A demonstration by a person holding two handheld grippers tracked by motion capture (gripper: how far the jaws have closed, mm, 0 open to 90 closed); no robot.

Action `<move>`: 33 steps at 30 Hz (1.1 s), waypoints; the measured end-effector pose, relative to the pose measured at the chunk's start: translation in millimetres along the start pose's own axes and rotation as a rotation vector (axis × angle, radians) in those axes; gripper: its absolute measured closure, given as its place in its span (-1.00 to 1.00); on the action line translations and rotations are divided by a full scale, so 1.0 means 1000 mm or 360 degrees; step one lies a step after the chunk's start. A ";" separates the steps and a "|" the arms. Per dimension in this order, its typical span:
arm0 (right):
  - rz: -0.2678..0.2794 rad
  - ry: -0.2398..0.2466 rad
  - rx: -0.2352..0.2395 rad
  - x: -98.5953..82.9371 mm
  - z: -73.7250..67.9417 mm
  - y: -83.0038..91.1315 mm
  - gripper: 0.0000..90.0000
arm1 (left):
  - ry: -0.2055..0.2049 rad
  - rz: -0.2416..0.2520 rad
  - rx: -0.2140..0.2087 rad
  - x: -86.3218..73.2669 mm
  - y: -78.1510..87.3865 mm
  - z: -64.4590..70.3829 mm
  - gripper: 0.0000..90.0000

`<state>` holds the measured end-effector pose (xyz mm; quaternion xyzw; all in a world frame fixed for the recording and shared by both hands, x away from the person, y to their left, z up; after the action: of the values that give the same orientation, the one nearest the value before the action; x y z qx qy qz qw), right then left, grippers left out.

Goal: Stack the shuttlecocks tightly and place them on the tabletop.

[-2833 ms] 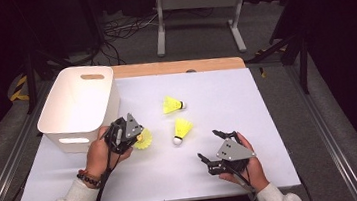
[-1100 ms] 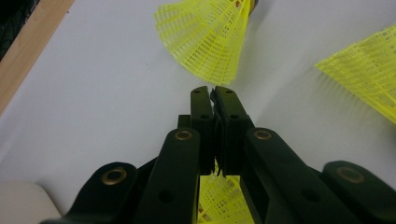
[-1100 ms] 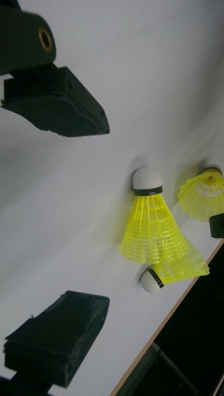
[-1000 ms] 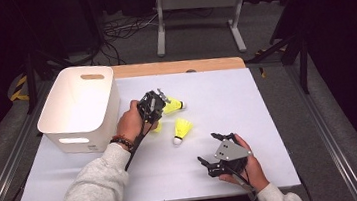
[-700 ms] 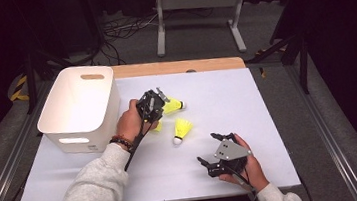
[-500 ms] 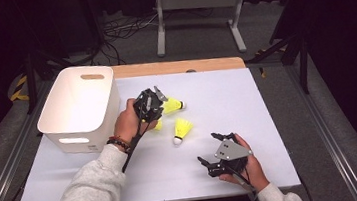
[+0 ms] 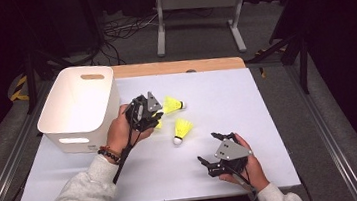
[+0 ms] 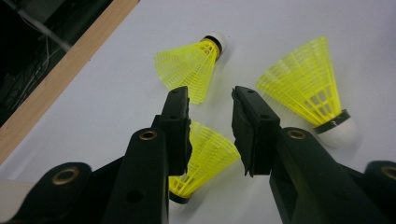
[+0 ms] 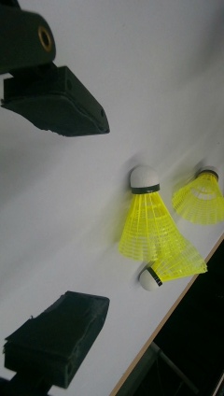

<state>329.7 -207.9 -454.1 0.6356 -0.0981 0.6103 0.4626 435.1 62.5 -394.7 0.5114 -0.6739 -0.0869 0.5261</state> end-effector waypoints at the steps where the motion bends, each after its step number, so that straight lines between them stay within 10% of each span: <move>1: 0.0001 0.0002 -0.0002 0.000 0.000 0.000 -0.67 | -0.0017 0.0018 0.0004 -0.001 0.003 0.002 0.49; 17: 0.0044 0.0012 -0.0011 0.004 -0.001 0.004 -0.67 | -0.0091 0.0366 0.0094 -0.030 0.061 0.028 0.22; 33: 0.0094 0.0012 -0.0024 0.008 -0.004 0.008 -0.64 | -0.0169 0.0457 0.0103 -0.071 0.077 0.045 -0.21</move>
<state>323.5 -206.4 -444.0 0.6266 -0.1197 0.6252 0.4496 347.6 133.8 -408.0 0.4211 -0.7694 -0.0157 0.4801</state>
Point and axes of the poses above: each handheld gripper's, and its own axes: y roughly backward along the jaws, x roughly out of its top, z roughly to its right, the point moved 1 cm from there along -y, roughly forward along the jaws, and after that the axes turned 13 degrees about -y, right-handed, at the moved point
